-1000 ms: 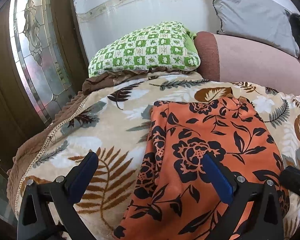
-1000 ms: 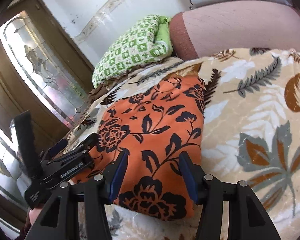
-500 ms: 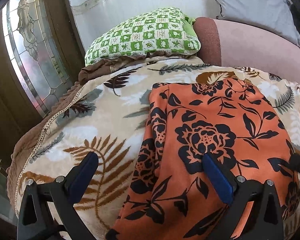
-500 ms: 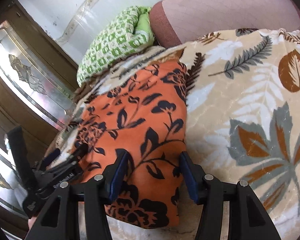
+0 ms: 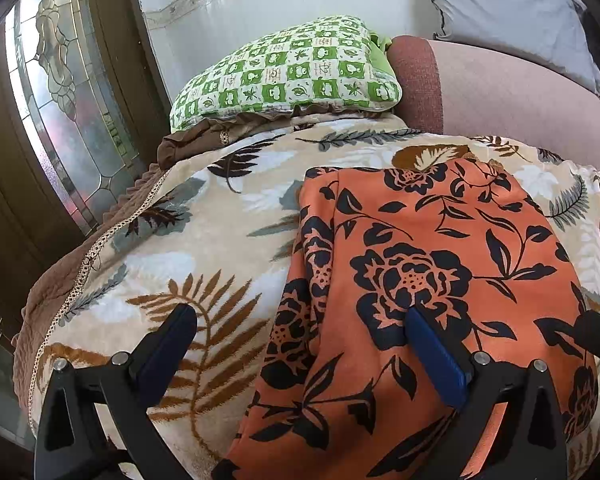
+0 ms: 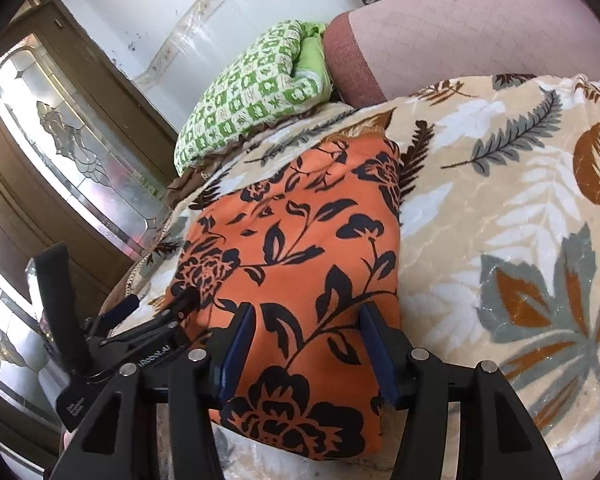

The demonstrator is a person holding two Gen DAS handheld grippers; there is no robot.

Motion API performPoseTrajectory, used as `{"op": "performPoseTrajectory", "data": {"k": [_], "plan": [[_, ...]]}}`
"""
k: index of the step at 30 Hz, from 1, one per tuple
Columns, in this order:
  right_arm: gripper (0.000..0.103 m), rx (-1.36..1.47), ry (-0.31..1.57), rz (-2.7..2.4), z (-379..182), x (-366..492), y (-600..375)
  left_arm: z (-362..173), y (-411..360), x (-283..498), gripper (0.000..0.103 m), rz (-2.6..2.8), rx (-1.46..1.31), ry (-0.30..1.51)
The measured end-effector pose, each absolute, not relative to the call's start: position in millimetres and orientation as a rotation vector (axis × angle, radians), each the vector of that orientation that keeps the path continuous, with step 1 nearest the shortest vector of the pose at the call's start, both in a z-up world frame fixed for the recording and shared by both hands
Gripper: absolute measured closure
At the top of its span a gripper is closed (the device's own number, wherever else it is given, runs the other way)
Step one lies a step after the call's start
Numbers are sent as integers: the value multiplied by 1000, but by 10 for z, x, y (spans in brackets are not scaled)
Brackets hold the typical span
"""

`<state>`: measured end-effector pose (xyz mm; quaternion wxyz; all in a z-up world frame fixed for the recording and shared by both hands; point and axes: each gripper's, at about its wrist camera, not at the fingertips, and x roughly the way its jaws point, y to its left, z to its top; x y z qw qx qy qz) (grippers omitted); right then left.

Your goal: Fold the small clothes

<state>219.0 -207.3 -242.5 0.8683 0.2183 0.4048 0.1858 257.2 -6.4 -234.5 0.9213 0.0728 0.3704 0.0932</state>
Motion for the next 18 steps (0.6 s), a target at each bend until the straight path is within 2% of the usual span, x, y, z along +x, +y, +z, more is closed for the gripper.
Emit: {"op": "performPoseTrajectory", "data": {"k": [18], "plan": [[45,529,834,357,-2388,2226,-2263,-2318,-27,2561,0,191,137,752]]}}
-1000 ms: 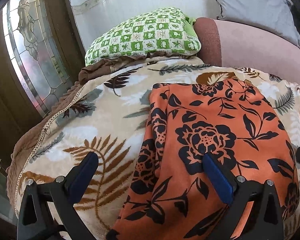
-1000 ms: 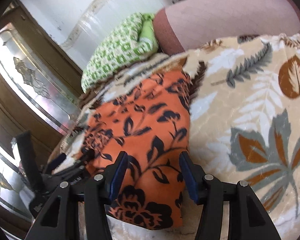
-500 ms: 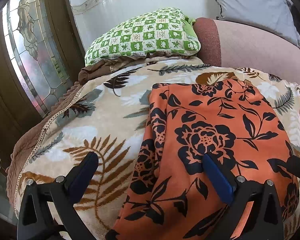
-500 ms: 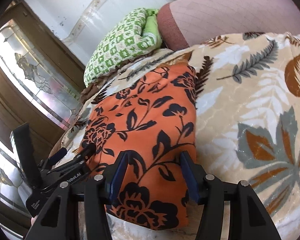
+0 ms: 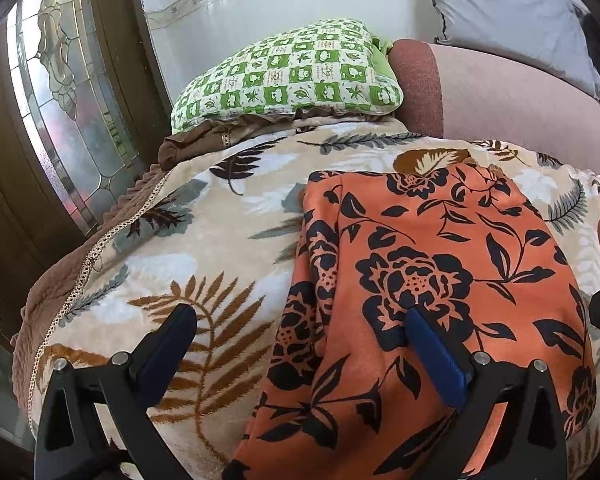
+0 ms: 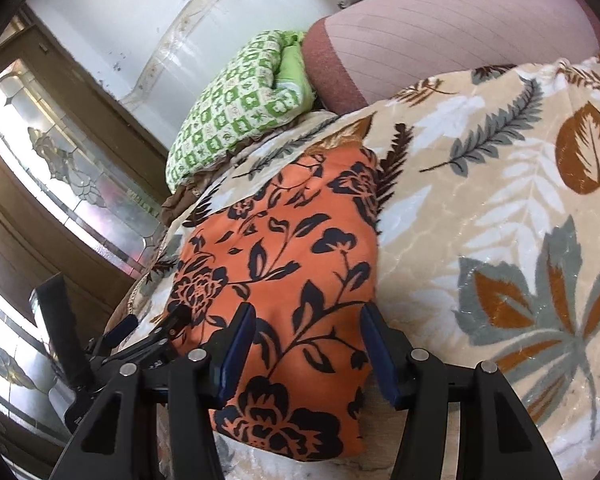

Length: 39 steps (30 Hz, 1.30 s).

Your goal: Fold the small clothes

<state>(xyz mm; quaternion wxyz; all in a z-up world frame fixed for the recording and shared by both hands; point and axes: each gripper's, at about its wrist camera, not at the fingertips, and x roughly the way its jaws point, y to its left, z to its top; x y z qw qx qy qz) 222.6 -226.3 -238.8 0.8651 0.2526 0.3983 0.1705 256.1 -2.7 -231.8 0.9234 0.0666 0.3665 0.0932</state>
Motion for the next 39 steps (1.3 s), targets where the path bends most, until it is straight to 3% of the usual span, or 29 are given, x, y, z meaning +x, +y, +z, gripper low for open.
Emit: {"op": "performPoseTrajectory", "data": {"k": [26,31,39], "plan": [[45,533,848,380,-2429,2260,-2230,-2286,166,2541,0,178,103,759],[37,565,869,405,-2473,2319,-2215,-2254,415,2531,0,103,27,780],[36,608,864,382,-2519,2433,-2333,-2179,674,2553,0,-41,-66,787]]}}
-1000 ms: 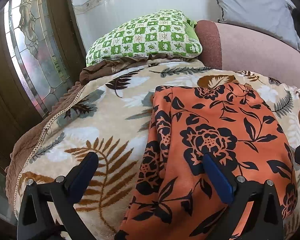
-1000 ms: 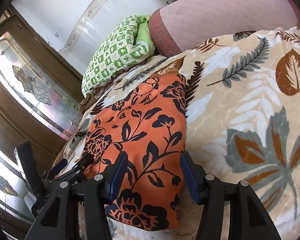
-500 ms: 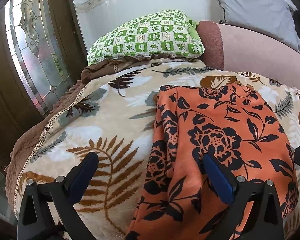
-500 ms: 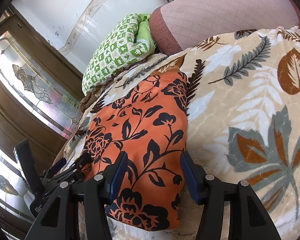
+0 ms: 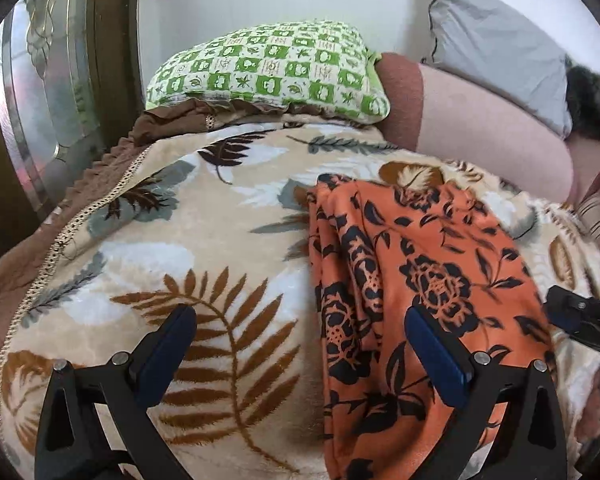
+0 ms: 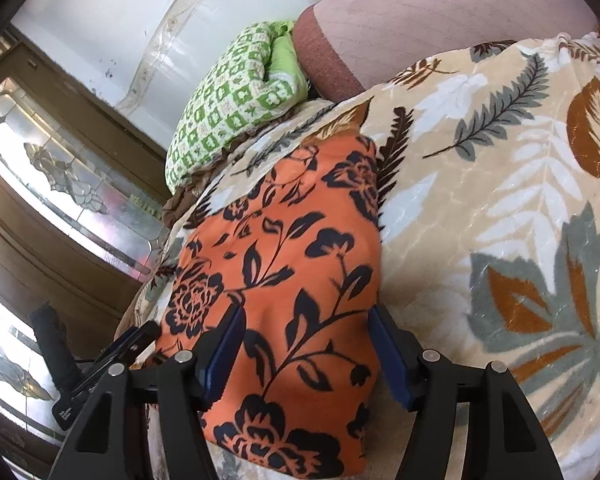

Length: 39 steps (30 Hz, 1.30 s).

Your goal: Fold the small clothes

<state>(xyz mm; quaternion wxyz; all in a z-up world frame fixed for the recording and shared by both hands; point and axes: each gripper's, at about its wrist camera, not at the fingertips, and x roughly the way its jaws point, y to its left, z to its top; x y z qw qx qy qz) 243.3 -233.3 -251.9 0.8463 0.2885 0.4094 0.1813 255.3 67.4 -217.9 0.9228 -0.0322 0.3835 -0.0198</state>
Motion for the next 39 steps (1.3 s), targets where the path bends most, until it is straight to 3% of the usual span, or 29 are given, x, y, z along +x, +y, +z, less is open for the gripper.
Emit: {"op": "performPoseTrajectory", "data": {"k": [12,16,21,27,32,35,39], "plan": [[34,852,1027,491,-2971,2791,-2424,-2508,787,3099,0,-336,-369,1017],[18,872,1016,529,-2944,2854,-2366,-2572,735,3191,0,-437,-444,1047],[18,761,1016,485,-2844,2876,-2213,-2564,788,3298,0,-354,-393,1062],[37,584,949,495,-2635,2801,-2000,-2345,665,3198,0,-429,-377,1020],[38,566,958,477,-2695,2803,-1984,-2441,491,3222,0,-423,-308,1073],[38,625,957,478,-2711,2821,-2048,-2653,588,3304,0,-415,-421,1179],[36,640,961,468,-2742,2824,-2062,-2680,727,3336,0,-410,-543,1191]]}}
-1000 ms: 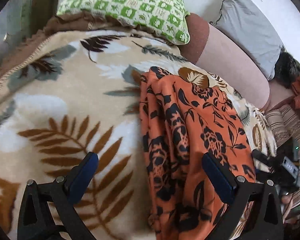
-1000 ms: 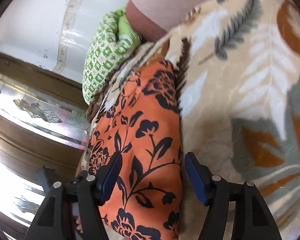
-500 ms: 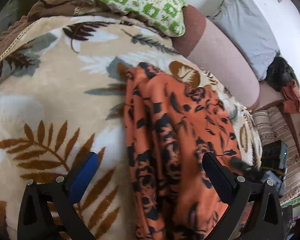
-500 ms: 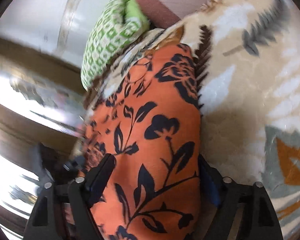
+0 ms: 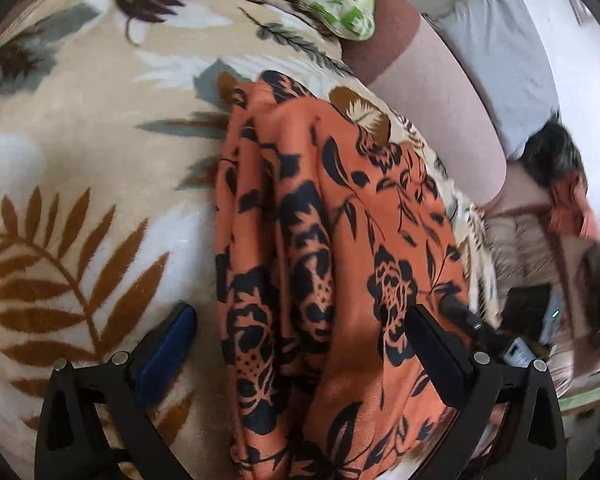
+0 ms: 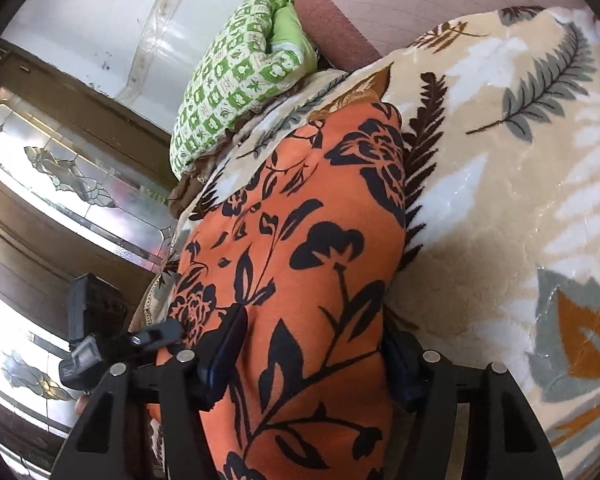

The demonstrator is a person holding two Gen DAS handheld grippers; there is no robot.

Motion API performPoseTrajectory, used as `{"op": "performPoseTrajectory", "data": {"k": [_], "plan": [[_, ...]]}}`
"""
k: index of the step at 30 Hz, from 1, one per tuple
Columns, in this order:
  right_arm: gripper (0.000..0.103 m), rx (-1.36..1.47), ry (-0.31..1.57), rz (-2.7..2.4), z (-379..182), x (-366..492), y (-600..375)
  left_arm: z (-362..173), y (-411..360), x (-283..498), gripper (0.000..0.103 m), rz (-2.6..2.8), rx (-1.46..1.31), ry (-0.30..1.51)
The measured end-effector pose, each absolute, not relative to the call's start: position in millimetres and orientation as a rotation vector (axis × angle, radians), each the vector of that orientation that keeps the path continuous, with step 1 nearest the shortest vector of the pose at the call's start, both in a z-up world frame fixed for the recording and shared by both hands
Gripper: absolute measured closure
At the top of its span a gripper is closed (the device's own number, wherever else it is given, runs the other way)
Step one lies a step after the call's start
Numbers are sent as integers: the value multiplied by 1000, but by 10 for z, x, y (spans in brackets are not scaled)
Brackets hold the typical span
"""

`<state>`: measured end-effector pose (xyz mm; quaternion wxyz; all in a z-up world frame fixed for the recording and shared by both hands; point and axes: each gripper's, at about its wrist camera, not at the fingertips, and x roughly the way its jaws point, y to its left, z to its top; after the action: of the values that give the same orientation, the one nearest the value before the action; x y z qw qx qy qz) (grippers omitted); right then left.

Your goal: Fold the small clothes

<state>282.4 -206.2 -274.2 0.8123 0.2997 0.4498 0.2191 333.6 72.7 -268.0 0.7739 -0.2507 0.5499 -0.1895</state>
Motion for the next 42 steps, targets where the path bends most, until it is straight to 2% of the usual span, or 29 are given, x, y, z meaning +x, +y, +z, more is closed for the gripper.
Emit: {"op": "performPoseTrajectory", "data": {"k": [9,13,16,17,20,25,34,42], "plan": [[32,694,983,470,-2880,2888,-2057,-2796,631,3353,2,-551,-676,1211],[35,635,957,478,-2825,2874,-1981,-2793,567,3347,25,-506,-589,1213],[52,605,909,491,-2690,2832,-1950,-2819,649,3338,39,-488,-631,1200],[54,612,893,497,-2652,2813,-1963,-2814,676,3320,44,-488,-639,1193],[59,578,857,502,-2531,2760,-1943,-2735,662,3270,50,-493,-603,1157],[61,545,820,493,-2389,2652,-1980,-2584,551,3186,56,-508,-571,1126],[61,536,777,463,-2094,2066,-2408,-2289,276,2733,56,-584,-518,1096],[61,631,860,357,-2312,1228,-3011,-2389,-230,2159,56,-641,-436,1177]]}}
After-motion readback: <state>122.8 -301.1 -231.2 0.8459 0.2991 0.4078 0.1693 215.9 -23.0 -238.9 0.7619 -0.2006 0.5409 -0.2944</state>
